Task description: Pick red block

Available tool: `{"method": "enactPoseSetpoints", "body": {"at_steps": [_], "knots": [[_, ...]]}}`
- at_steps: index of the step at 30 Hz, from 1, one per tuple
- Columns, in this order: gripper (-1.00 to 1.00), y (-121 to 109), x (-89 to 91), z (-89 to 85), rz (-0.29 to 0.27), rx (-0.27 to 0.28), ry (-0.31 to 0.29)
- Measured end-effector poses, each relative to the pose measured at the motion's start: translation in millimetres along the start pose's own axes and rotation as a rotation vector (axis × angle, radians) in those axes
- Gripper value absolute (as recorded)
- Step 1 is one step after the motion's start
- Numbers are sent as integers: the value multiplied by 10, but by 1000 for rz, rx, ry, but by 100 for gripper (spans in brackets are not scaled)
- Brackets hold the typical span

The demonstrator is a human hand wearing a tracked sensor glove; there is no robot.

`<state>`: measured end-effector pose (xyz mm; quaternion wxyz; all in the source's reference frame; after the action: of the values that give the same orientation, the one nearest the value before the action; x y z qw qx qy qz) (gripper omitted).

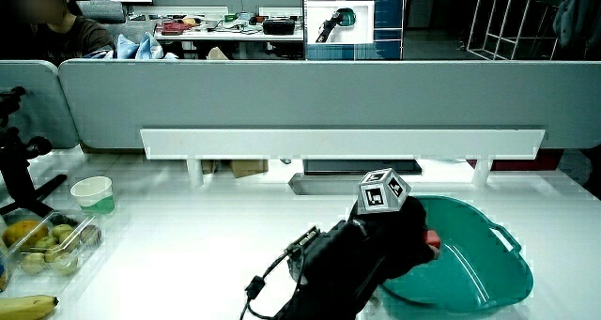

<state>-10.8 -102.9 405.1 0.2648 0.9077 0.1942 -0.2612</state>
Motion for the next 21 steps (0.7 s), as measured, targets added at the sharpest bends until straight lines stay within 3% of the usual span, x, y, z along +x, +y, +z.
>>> {"method": "enactPoseSetpoints", "body": {"at_steps": [13,21], "knots": [[0,220,-18,-308,75,-115,63],[0,300,-92,-428,131,-175,64]]}}
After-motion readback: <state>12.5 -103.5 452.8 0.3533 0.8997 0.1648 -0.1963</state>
